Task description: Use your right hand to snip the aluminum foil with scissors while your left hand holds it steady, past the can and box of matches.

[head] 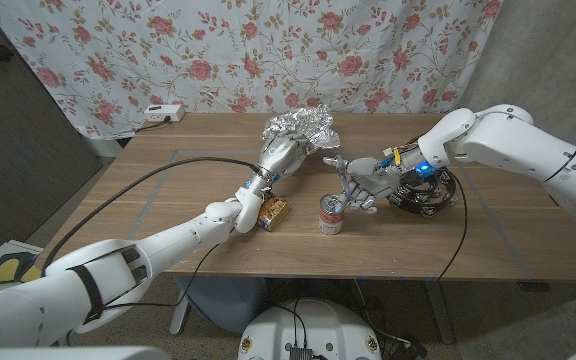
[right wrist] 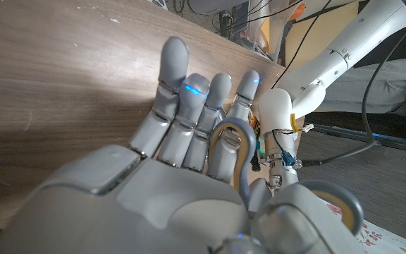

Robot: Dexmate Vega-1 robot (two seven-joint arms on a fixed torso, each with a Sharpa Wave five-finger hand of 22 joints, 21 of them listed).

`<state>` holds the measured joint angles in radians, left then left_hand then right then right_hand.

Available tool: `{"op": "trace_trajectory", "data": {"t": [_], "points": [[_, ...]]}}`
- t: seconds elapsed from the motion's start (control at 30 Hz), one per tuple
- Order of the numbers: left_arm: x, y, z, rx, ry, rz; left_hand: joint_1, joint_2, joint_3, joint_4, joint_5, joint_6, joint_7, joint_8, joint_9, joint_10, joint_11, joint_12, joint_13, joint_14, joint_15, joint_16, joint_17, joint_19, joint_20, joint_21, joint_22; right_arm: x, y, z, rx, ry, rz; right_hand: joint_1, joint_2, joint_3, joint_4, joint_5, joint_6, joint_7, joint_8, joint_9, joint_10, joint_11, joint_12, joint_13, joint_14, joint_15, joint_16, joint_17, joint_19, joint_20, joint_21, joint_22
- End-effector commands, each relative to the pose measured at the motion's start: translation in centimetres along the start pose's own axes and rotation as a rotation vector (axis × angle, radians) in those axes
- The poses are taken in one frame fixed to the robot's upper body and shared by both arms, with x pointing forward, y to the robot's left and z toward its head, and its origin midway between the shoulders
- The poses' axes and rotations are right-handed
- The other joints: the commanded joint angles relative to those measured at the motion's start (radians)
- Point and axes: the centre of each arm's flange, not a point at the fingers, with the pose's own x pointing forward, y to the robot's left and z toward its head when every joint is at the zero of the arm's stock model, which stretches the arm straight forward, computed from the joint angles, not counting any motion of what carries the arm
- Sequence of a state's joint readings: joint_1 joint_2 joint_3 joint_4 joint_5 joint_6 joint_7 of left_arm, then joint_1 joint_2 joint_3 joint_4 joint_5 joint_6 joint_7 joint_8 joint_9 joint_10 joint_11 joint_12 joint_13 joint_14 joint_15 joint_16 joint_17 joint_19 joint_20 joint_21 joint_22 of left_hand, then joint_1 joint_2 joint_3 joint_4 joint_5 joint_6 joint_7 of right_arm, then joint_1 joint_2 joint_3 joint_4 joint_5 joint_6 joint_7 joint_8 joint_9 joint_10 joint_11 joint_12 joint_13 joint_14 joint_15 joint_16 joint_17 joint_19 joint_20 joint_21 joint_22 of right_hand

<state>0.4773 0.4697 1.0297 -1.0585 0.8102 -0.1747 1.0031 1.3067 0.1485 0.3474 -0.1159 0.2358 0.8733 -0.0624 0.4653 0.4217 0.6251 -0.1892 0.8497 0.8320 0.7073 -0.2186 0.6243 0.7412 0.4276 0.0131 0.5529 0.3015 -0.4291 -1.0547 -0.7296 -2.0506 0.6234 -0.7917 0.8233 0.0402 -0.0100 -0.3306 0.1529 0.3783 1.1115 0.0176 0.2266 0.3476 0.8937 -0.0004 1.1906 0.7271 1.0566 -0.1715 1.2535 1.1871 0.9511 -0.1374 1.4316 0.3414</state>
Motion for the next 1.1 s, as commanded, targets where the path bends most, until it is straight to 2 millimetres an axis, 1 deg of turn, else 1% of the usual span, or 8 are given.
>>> {"op": "trace_trajectory", "data": {"t": [0.03,0.27,0.67,0.97,1.0,1.1], "points": [[-0.32,-0.11,-0.17,-0.002,0.005,0.000,0.006,0.008,0.001,-0.003,-0.003,0.010,0.000,-0.006,0.003,0.003,0.000,-0.003,0.004,0.009,-0.015,-0.003,0.004,-0.001,-0.006,-0.002,-0.002,-0.73,-1.10,0.25,-0.010,0.038,-0.019,0.010,-0.002,-0.004,-0.003,0.002,-0.116,0.127,0.008,-0.001,0.001,0.005,0.002,0.006,0.004,-0.042,-0.006,0.001,0.008,-0.060,-0.003,0.002],[-0.48,-0.25,-0.40,-0.003,0.013,-0.006,0.005,0.010,-0.002,-0.002,-0.006,0.012,0.002,-0.007,0.002,0.004,-0.001,-0.005,0.002,0.011,-0.015,-0.006,0.007,-0.002,-0.008,-0.002,-0.008,-1.14,-1.22,0.49,-0.015,0.031,-0.028,0.011,-0.002,-0.004,-0.003,0.002,-0.117,0.126,0.008,-0.001,0.004,0.006,-0.001,0.001,0.009,-0.042,-0.010,0.002,0.007,-0.059,-0.003,0.001],[-0.45,-0.38,-0.44,-0.004,0.010,-0.008,0.007,0.007,-0.001,-0.006,-0.007,0.016,-0.001,-0.008,0.001,0.011,-0.002,-0.010,0.000,0.016,-0.016,-0.010,0.009,-0.001,-0.011,-0.001,-0.014,-0.72,-0.72,0.61,-0.023,0.035,-0.003,0.010,-0.002,-0.004,-0.003,0.002,-0.117,0.126,0.009,-0.002,0.004,0.006,-0.002,-0.001,0.008,-0.042,-0.018,0.001,0.007,-0.059,-0.003,0.002],[-0.54,-0.30,-0.32,-0.004,0.009,-0.010,0.007,0.007,-0.001,-0.006,-0.007,0.017,0.000,-0.007,0.001,0.011,-0.002,-0.010,0.000,0.017,-0.016,-0.010,0.009,-0.001,-0.012,0.000,-0.015,-0.47,-0.69,0.65,-0.032,0.032,0.002,0.012,0.000,-0.003,-0.003,0.002,-0.117,0.126,0.010,-0.001,0.004,0.006,-0.003,-0.001,0.009,-0.042,-0.020,0.003,0.007,-0.058,-0.004,0.001],[-0.56,-0.28,-0.34,-0.003,0.009,-0.011,-0.009,0.004,-0.019,0.014,0.023,0.013,0.001,0.002,0.001,0.003,0.000,0.016,-0.012,0.024,-0.014,-0.020,-0.007,-0.012,-0.014,0.028,0.014,-0.45,-0.71,0.67,-0.031,0.032,0.003,0.012,0.000,-0.003,-0.003,0.002,-0.118,0.126,0.010,-0.001,0.003,0.006,-0.002,0.002,0.009,-0.042,-0.021,0.002,0.007,-0.059,-0.005,0.000],[-0.59,-0.22,-0.42,-0.002,0.008,-0.012,-0.007,0.003,-0.018,0.011,0.020,0.013,0.001,-0.001,-0.002,0.007,0.000,0.010,-0.016,0.024,-0.016,-0.022,-0.003,-0.012,-0.015,0.028,0.009,-0.36,-0.75,0.76,-0.035,0.032,0.004,0.013,0.001,-0.003,-0.003,0.002,-0.118,0.126,0.010,-0.001,0.005,0.008,-0.001,0.002,0.011,-0.042,-0.021,0.004,0.007,-0.059,-0.005,-0.001]]}}
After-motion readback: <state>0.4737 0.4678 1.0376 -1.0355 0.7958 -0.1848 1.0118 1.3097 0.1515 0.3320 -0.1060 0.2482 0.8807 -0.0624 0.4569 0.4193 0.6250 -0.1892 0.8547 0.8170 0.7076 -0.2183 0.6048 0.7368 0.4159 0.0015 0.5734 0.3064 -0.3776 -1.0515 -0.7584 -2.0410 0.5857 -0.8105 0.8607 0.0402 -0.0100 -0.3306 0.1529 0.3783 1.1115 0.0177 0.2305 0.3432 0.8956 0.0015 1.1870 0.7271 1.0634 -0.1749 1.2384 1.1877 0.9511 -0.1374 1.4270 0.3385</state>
